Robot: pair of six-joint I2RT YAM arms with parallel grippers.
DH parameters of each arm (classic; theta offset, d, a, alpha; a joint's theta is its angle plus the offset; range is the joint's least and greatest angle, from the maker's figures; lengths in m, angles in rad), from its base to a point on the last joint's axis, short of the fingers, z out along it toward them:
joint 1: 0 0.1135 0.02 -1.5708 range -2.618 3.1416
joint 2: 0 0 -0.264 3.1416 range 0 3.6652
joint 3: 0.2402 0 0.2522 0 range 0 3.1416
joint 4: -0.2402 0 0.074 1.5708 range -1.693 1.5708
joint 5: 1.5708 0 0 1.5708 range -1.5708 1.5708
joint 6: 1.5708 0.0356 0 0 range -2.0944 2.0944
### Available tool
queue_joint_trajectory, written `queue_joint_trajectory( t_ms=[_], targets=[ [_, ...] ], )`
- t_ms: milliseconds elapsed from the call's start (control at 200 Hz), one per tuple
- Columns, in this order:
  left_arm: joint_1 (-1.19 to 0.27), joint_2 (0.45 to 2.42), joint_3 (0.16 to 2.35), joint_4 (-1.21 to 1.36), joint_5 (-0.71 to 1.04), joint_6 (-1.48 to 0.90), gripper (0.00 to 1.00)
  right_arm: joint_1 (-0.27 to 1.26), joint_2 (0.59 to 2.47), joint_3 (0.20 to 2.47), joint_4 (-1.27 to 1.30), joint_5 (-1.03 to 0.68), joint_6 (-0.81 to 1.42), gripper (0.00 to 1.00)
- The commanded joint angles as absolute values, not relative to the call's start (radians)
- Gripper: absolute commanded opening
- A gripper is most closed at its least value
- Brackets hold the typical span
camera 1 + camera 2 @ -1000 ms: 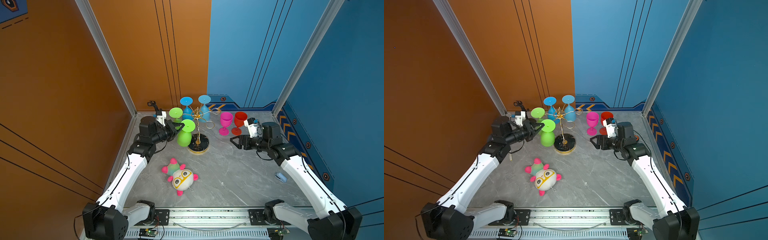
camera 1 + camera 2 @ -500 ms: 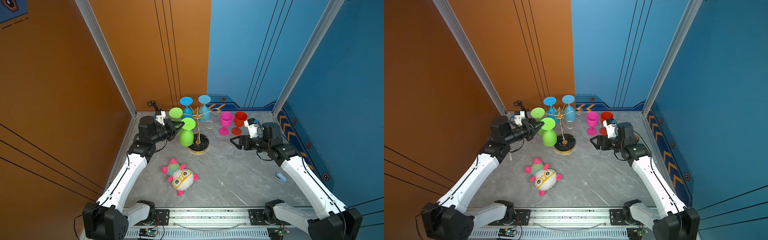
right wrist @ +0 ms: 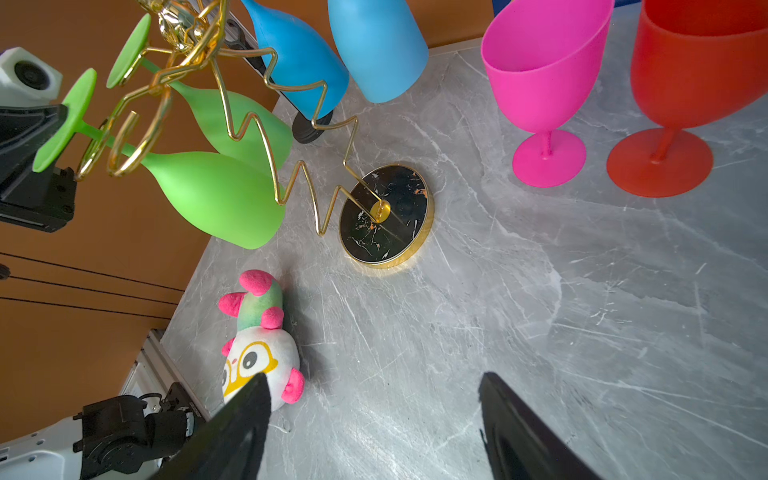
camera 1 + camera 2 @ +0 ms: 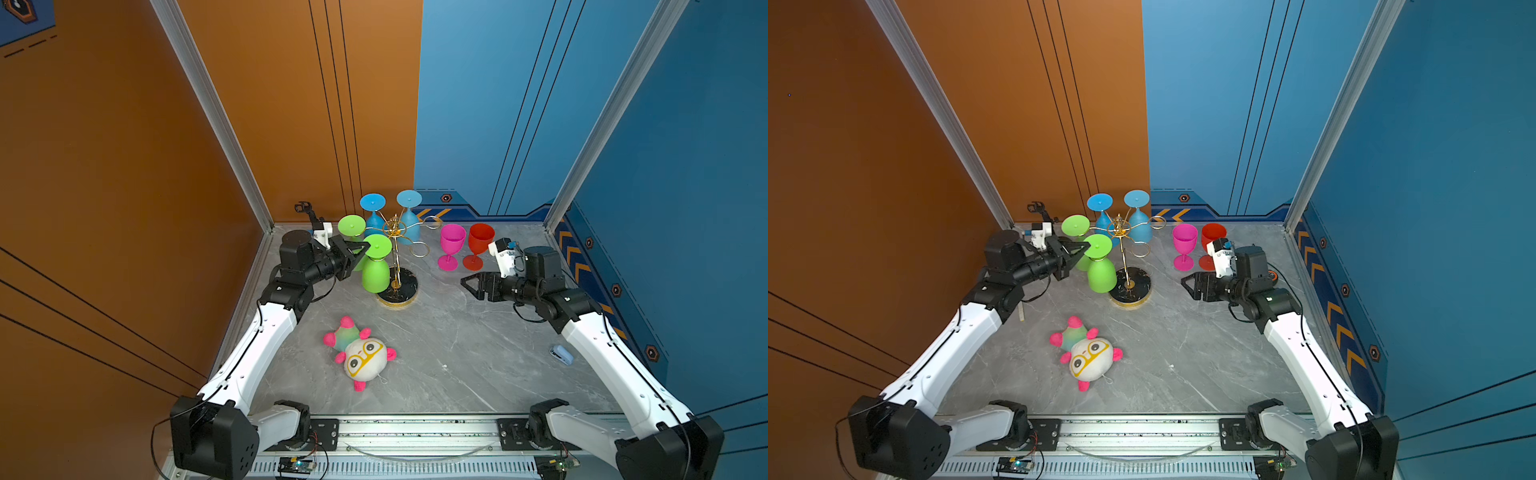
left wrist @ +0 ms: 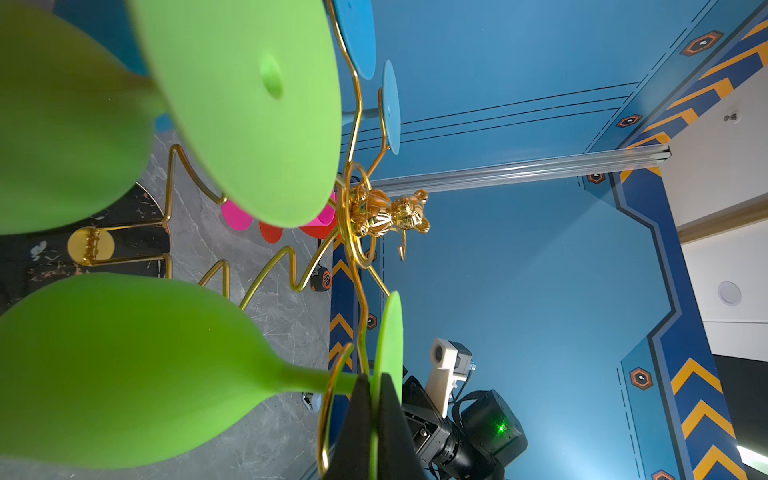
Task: Take the wine glass off the wine glass rack
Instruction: 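Close the left gripper on the foot of the nearer green glass, then lift the green glass off the rack with the left gripper and pull it back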
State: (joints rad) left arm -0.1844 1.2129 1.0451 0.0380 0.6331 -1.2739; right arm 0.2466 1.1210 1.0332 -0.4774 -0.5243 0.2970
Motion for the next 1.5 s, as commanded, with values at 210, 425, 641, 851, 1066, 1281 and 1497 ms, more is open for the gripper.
queue_joint_trajectory(
  t_ms=[210, 425, 641, 851, 1066, 1281, 1497],
  targets=[
    [-0.193, 1.25, 1.116, 0.067, 0.646, -1.289, 0.0, 0.237, 1.104, 1.019, -0.442, -0.552, 0.313, 0.8],
    [-0.195, 1.267, 1.124, 0.062, 0.62, -1.301, 0.0, 0.236, 1.103, 1.017, -0.44, -0.555, 0.314, 0.8],
    [-0.192, 1.267, 1.135, 0.027, 0.583, -1.279, 0.0, 0.236, 1.1, 1.009, -0.436, -0.56, 0.314, 0.79],
    [-0.188, 1.261, 1.136, 0.005, 0.565, -1.272, 0.0, 0.235, 1.089, 0.997, -0.433, -0.562, 0.321, 0.8],
    [-0.175, 1.244, 1.126, -0.015, 0.544, -1.263, 0.0, 0.235, 1.083, 0.994, -0.433, -0.565, 0.324, 0.8],
    [-0.158, 1.192, 1.096, -0.027, 0.537, -1.258, 0.0, 0.234, 1.078, 0.989, -0.433, -0.568, 0.328, 0.79],
    [-0.123, 1.114, 1.045, -0.045, 0.552, -1.266, 0.0, 0.236, 1.078, 0.99, -0.425, -0.572, 0.336, 0.8]
  ],
)
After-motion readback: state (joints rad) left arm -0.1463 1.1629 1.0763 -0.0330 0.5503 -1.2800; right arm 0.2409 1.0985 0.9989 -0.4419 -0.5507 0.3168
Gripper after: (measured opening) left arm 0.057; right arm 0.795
